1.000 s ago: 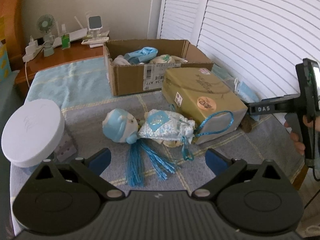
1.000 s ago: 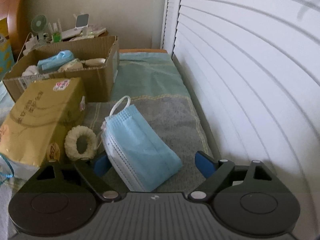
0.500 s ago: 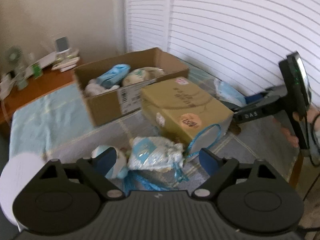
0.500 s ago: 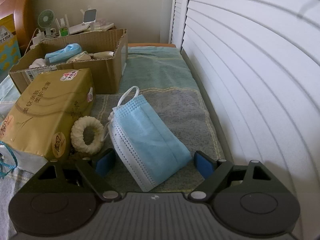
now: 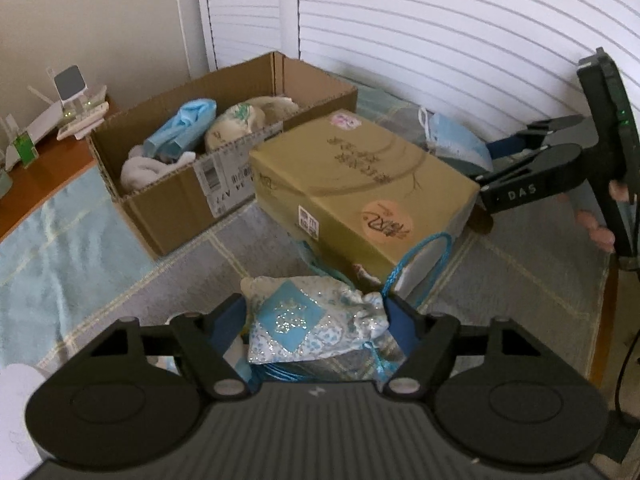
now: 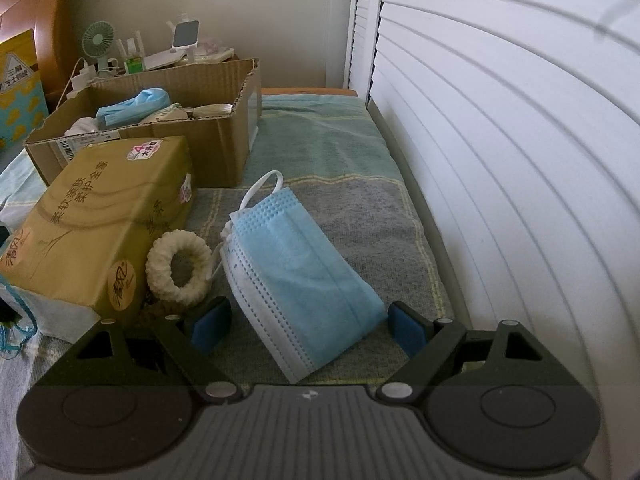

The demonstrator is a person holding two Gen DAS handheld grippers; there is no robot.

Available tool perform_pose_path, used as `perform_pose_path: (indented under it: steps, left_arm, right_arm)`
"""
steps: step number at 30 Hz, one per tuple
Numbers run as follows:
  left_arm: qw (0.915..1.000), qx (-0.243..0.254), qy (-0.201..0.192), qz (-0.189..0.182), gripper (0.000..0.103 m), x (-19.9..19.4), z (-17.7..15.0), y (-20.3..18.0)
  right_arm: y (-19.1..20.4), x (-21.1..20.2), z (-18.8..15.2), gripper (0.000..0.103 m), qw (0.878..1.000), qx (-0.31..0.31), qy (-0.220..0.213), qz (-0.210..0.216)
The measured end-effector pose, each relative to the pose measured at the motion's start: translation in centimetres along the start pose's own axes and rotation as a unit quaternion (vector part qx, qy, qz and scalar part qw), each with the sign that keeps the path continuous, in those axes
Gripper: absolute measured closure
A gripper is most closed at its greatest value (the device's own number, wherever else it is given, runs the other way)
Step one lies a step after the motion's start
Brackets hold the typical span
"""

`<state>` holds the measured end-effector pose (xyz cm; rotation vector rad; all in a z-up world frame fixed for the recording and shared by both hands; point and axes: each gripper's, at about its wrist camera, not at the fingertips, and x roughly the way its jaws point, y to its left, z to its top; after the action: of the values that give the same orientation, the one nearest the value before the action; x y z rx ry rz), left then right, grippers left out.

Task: Organize soft objects
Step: 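Close the right gripper on the blue mask while the left gripper grasps the patterned pouch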

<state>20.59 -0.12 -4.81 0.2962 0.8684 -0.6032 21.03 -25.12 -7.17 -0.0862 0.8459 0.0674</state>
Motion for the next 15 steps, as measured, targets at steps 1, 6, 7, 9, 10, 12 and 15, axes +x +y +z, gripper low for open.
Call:
perform_pose_path:
  steps: [1,6,7,9,10,12,15]
  left_arm:
    - [1.0,0.0,0.001,0.0,0.03,0.1,0.0,0.0]
    - [0.9999,0.003,0.005,-0.011,0.043,0.3,-0.1,-0.3]
    - [0.9999,0.004,0.006,-0.011,0.044,0.2,-0.1,-0.4]
    - [0.9999,0.006,0.005,-0.008,0.045,0.2,-0.2,-0.6]
    - [0.9999,0.005,0.004,-0.008,0.047,0.1,-0.2,-0.6]
    - [1.0,0.002,0.002,-0.008,0.05,-0.1,-0.2,-0.6]
    - [1.0,-0.001,-0.001,-0.006,0.055,-0.4,-0.1,-0.5]
  right_arm:
    - [0.1,0.0,0.0,0.015,1.0,-0.002,0.0,0.0]
    - [0.5,-0.5,-0.1,0.026,1.0,-0.023,-0.009,-0.003]
    - [0.5,-0.5,-0.1,0.03,1.0,-0.026,-0.01,-0.006]
    - [0.6,-0.7,0.0,0.033,1.0,-0.029,-0.01,-0.005]
    - [0.6,-0.8,0.0,0.035,0.999,-0.03,-0.01,-0.005]
    - [0.5,-1.1,0.1,0.04,0.999,-0.03,-0.011,-0.005]
    - [0.4,-1.5,0.1,0.045,1.0,-0.024,-0.011,-0.002]
